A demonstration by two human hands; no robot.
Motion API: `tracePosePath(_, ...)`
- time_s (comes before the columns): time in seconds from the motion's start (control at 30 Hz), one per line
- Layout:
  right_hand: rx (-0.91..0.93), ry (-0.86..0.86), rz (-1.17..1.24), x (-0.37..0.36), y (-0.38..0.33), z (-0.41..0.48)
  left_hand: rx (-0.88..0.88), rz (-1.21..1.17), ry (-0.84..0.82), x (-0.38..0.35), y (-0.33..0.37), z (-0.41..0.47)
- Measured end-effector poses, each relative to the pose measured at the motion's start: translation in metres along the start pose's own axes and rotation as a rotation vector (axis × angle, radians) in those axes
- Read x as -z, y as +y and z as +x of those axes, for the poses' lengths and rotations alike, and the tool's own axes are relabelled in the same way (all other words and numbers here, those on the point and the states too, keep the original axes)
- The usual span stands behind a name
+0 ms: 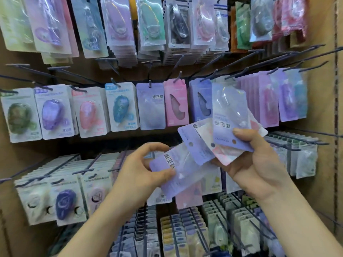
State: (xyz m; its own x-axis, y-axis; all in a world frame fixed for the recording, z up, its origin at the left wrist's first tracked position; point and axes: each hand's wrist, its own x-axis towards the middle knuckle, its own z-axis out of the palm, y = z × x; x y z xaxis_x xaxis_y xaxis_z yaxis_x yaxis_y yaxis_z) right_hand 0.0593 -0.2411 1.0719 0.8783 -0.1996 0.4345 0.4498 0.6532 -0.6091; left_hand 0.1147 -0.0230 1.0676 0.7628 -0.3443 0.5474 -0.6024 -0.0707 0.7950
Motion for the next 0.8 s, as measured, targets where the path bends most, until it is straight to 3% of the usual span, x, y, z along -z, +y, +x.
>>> tracePosePath(0.13, 0.066, 0.035, -0.136, 0.011, -0.014, -0.005, -0.039, -0.057, 0.182, 0.024, 0.001, -0.001)
tracePosePath(0.33, 0.031, -0.202, -0.539, 0.019, -0.018, -0.018, -0.113, -0.025, 0.281, 0.036, 0.014, -0.001)
tracePosePath(0.5, -0.05, -0.268, -0.537, 0.013, -0.009, -0.027, -0.103, -0.097, 0.286, 0.038, 0.023, 0.0)
tracePosePath(0.8, -0.073, -0.222, -0.54, 0.015, 0.0, -0.033, -0.073, -0.281, 0.221, 0.056, 0.046, 0.013)
